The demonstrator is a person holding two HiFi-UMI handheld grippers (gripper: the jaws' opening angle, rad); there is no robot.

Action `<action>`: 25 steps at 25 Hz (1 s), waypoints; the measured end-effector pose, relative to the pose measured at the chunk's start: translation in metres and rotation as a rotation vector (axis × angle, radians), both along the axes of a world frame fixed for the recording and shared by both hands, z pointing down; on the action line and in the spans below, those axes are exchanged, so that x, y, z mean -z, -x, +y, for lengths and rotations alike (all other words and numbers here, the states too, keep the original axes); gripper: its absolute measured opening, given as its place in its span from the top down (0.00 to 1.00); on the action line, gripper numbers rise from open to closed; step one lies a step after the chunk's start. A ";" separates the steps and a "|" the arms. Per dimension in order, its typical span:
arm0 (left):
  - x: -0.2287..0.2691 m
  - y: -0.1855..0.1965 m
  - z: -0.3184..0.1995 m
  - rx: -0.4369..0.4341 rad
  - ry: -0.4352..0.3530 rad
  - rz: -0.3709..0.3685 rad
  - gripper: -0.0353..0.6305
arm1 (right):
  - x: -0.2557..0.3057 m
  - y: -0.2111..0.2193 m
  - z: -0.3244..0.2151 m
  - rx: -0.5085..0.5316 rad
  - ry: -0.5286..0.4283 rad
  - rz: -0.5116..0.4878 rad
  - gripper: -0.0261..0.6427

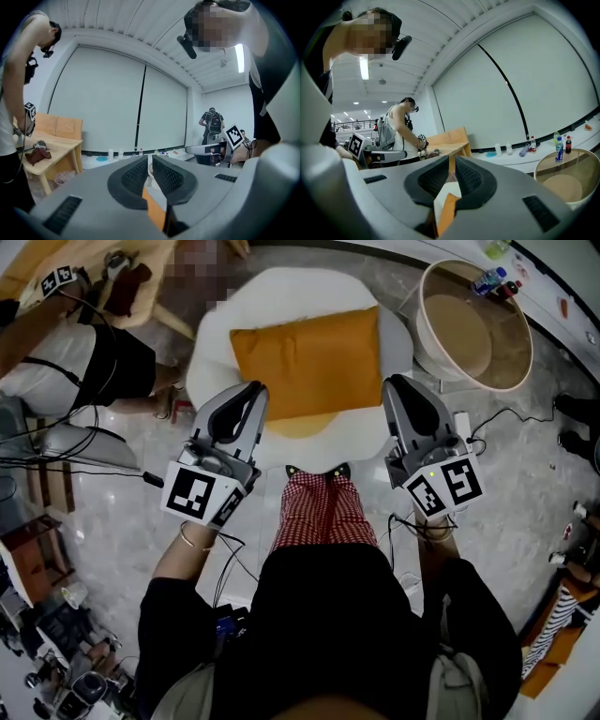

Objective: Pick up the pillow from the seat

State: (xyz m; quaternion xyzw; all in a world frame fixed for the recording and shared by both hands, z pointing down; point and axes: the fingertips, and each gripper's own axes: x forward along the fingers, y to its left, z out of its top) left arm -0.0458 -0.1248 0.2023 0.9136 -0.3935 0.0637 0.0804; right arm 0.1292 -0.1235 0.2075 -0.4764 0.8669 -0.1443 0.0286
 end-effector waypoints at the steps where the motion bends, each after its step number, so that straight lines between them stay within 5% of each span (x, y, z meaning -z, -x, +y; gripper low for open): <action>1: -0.002 -0.002 -0.002 0.000 0.000 0.002 0.90 | -0.004 0.000 -0.002 -0.004 0.007 0.001 0.91; 25: -0.106 -0.005 -0.035 0.077 0.060 0.048 0.90 | -0.112 -0.005 -0.036 -0.050 0.138 0.069 0.79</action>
